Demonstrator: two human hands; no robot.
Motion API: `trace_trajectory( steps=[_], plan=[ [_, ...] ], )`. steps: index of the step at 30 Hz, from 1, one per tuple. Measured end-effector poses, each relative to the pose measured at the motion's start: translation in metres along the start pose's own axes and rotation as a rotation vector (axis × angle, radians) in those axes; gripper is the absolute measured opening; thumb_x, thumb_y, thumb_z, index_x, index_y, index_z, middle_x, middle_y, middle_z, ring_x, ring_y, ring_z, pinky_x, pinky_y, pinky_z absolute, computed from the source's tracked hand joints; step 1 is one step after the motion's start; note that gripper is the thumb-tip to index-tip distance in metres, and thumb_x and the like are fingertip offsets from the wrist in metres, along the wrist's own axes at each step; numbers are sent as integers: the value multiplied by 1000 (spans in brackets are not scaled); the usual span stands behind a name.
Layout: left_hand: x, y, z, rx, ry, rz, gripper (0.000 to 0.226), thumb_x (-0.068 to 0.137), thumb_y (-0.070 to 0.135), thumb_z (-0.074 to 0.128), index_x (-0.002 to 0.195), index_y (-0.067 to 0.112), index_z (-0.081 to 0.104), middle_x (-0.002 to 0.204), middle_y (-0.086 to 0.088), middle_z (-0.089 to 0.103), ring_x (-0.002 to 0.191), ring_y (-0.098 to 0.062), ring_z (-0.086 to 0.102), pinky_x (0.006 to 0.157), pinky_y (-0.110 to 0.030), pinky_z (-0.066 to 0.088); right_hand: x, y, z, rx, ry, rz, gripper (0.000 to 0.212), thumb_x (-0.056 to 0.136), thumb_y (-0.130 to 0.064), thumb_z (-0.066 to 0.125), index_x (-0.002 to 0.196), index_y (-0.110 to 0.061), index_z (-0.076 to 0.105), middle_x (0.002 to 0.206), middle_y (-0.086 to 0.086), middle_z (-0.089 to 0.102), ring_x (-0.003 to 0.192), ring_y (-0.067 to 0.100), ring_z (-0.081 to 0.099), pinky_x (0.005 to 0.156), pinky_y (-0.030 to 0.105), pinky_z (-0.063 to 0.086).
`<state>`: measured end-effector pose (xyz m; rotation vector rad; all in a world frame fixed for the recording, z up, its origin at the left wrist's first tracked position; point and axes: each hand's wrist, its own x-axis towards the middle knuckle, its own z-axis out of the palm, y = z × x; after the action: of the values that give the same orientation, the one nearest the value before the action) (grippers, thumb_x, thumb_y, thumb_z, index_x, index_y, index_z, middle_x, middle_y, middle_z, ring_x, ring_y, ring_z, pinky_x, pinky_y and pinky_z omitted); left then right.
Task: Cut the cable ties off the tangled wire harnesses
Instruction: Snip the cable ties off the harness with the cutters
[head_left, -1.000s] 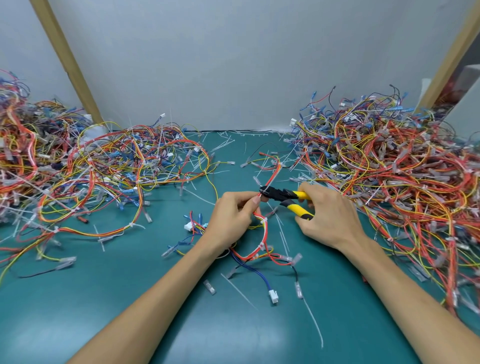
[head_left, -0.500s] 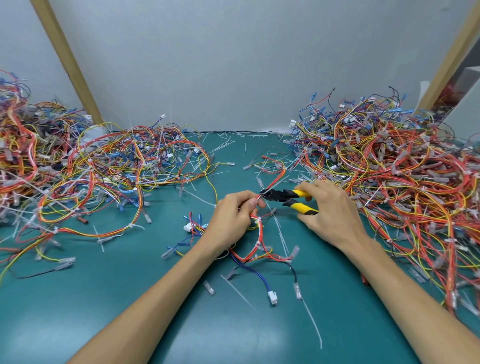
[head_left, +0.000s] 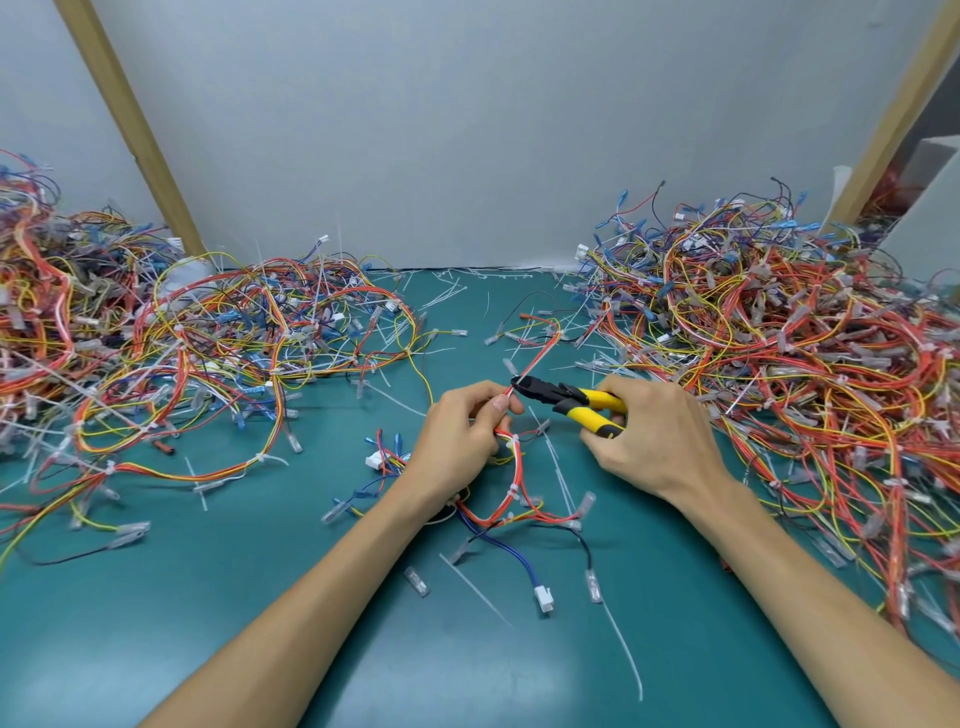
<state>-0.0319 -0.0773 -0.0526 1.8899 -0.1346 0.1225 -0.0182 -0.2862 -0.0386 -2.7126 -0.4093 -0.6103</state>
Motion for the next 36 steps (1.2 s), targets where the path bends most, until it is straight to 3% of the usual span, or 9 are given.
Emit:
trace_trajectory(
  steps=[5,11,14,23,29,32,36],
  plan=[
    [-1,0,0,0,-24,-8,28,103,15,45,86,17,66,61,8,49,45,-6,39,52,-19,38,1,1,0,-39,-63,-10,23,75,-39,65,71,-23,48,70,-7,42,62,23,46,50,26,27],
    [-1,0,1,24,-35,1,27,102,16,46,85,19,68,59,10,50,49,-12,37,60,-31,35,0,3,-1,-109,-96,39,36,76,-37,66,64,-24,35,51,-8,41,53,23,41,50,25,21],
    [-1,0,0,22,-38,4,28,102,16,46,85,20,68,59,10,50,48,-11,37,60,-31,35,1,3,-3,-92,-124,39,37,74,-31,67,63,-25,33,51,-10,40,50,10,38,49,24,20],
    [-1,-1,0,12,-44,3,29,102,18,46,84,22,68,59,11,51,48,-10,37,59,-32,34,3,6,-2,-67,-179,51,27,64,-23,64,64,-22,37,54,-4,47,54,17,44,48,26,23],
    [-1,-1,0,8,-42,2,27,102,18,46,86,20,68,60,10,51,48,-11,38,60,-32,35,0,7,2,-18,-186,68,25,65,-25,63,66,-22,38,54,-3,49,58,26,51,51,28,38],
    [-1,0,0,2,-41,2,28,103,17,45,88,19,68,62,10,51,48,-10,39,59,-30,37,-1,7,3,-8,-110,81,26,70,-28,65,68,-23,40,54,-5,48,57,28,49,48,26,31],
    [-1,0,-1,-1,-37,6,28,103,17,44,89,19,68,61,11,51,48,-9,40,57,-28,39,-1,6,3,21,19,110,25,74,-35,70,80,-24,49,64,-6,57,63,26,55,52,28,38]
  ],
)
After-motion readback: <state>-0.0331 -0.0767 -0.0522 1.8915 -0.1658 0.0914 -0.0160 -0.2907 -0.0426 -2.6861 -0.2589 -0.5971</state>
